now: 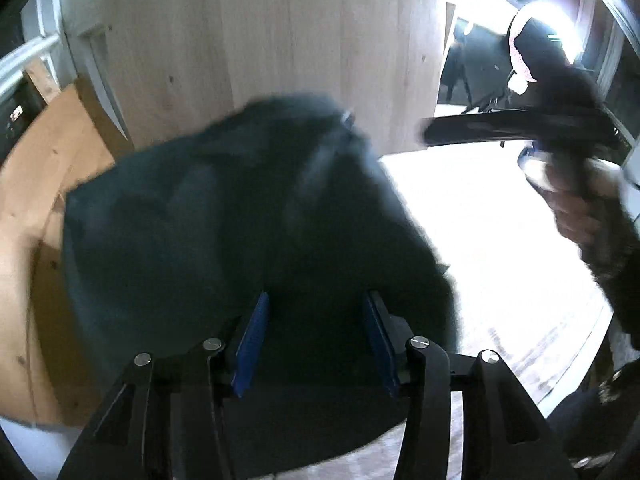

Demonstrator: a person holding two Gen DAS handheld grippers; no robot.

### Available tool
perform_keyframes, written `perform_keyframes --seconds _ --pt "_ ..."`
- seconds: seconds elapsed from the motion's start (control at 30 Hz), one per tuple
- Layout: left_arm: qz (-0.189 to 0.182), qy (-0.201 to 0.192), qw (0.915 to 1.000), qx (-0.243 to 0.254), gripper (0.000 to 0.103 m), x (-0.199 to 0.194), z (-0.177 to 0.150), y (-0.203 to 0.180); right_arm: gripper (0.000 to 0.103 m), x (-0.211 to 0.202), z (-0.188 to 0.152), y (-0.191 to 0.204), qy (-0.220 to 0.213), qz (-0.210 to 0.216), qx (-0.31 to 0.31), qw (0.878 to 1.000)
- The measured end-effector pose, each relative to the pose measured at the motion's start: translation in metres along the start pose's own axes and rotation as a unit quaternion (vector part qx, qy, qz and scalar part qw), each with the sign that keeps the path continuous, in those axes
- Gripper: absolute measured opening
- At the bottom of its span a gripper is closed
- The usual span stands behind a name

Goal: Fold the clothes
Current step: 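Lower the trousers onto the folded clothes stack with both grippers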

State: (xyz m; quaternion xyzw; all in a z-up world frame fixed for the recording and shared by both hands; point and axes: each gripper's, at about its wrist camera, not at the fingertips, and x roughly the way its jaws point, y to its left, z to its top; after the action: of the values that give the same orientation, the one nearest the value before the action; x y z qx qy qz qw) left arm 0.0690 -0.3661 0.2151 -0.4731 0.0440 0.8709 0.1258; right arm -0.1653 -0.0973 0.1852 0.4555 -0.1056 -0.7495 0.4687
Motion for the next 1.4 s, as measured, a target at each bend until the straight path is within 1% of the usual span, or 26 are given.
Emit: perform_keyframes --seconds 0.03,0.07,0.13,0.17,0.23,0.27,0.33,0.4,0.43,0.47,0.5,0.57,0.63,0.7,0.73,0.8,0.83,0.87,0.9,0.97,1.07,1.1,1.13,1.2,1.3,1.4 --pt "-0.001 -0.006 1.0000 0.001 0.050 -0.006 0.004 -0.007 0.038 0.001 0.010 -0.012 -0.002 -0.008 0.011 1.000" --pt "-0.005 -0.019 0.9998 0.008 0.058 -0.014 0.009 -0.021 0.038 0.006 0.020 -0.023 0.001 0.004 0.032 0.999" --pt "-0.010 -0.020 0.9992 0.032 0.068 -0.013 0.013 -0.043 0.038 0.015 0.031 -0.037 0.006 0.032 0.066 0.997" --pt "-0.002 -0.015 0.9981 0.060 0.069 -0.006 0.015 -0.060 0.038 0.019 0.033 -0.042 0.009 0.048 0.081 0.995" --pt "0.014 -0.002 0.9956 0.093 0.068 0.009 0.016 -0.074 0.038 0.029 0.038 -0.051 0.015 0.080 0.112 0.990" --pt "0.018 0.014 0.9950 0.097 0.068 0.022 0.016 -0.077 0.038 0.034 0.040 -0.054 0.020 0.091 0.124 0.988" --pt "0.010 0.031 0.9955 0.088 0.068 0.035 0.015 -0.073 0.038 0.046 0.038 -0.055 0.038 0.095 0.132 0.986" --pt "0.010 0.038 0.9961 0.079 0.068 0.042 0.012 -0.067 0.038 0.068 0.039 -0.050 0.054 0.103 0.135 0.984" --pt "0.009 0.042 0.9963 0.075 0.068 0.046 0.011 -0.064 0.038 0.082 0.046 -0.043 0.058 0.112 0.134 0.983" --pt "0.008 0.043 0.9961 0.076 0.068 0.047 0.010 -0.064 0.031 0.092 0.051 -0.036 0.058 0.117 0.132 0.983" --pt "0.007 0.044 0.9960 0.078 0.068 0.047 0.009 -0.063 0.015 0.090 0.052 -0.034 0.052 0.116 0.128 0.984" --pt "0.007 0.048 0.9951 0.086 0.068 0.050 0.006 -0.063 0.008 0.083 0.057 -0.025 0.035 0.120 0.109 0.986" --pt "0.008 0.051 0.9944 0.093 0.069 0.055 0.003 -0.063 0.006 0.072 0.062 -0.006 0.012 0.120 0.063 0.991" --pt "0.007 0.049 0.9937 0.100 0.070 0.059 0.000 -0.064 0.005 0.066 0.066 0.018 -0.011 0.088 -0.006 0.996" --pt "0.005 0.048 0.9937 0.101 0.071 0.060 0.000 -0.064 0.005 0.068 0.068 0.023 -0.016 0.052 -0.033 0.998" --pt "0.000 0.048 0.9936 0.103 0.071 0.063 -0.001 -0.064 0.006 0.080 0.069 0.015 -0.001 -0.023 -0.049 0.999" --pt "-0.004 0.050 0.9934 0.103 0.071 0.065 -0.002 -0.064 0.006 0.084 0.070 0.008 0.001 -0.060 -0.048 0.997" --pt "-0.007 0.051 0.9932 0.104 0.071 0.067 -0.003 -0.064 0.009 0.083 0.072 -0.003 -0.009 -0.096 -0.027 0.995" --pt "-0.007 0.050 0.9930 0.106 0.071 0.066 -0.005 -0.064 0.012 0.076 0.075 -0.015 -0.027 -0.115 -0.002 0.993" --pt "-0.012 0.044 0.9937 0.102 0.069 0.058 -0.007 -0.062 0.012 0.060 0.079 -0.031 -0.054 -0.095 0.043 0.993" --pt "-0.033 0.009 0.9984 0.045 0.069 0.025 -0.006 -0.032 0.012 0.047 0.080 -0.008 -0.057 -0.061 -0.002 0.997" --pt "-0.025 -0.004 0.9991 0.033 0.069 0.016 -0.006 -0.021 0.012 0.048 0.078 0.009 -0.053 -0.060 -0.032 0.996" --pt "-0.004 -0.013 0.9998 0.012 0.069 0.009 -0.004 -0.003 0.013 0.050 0.076 0.025 -0.048 -0.054 -0.059 0.996" --pt "0.038 -0.030 0.9983 -0.031 0.067 -0.006 -0.002 0.033 0.025 0.061 0.071 0.054 -0.032 -0.030 -0.098 0.994" --pt "0.101 -0.032 0.9913 -0.077 0.064 -0.006 0.007 0.089 0.028 0.091 0.063 0.087 -0.001 -0.034 -0.150 0.988" --pt "0.102 -0.016 0.9898 -0.098 0.061 0.010 0.002 0.128 0.028 0.123 0.056 0.093 0.033 -0.041 -0.161 0.985"
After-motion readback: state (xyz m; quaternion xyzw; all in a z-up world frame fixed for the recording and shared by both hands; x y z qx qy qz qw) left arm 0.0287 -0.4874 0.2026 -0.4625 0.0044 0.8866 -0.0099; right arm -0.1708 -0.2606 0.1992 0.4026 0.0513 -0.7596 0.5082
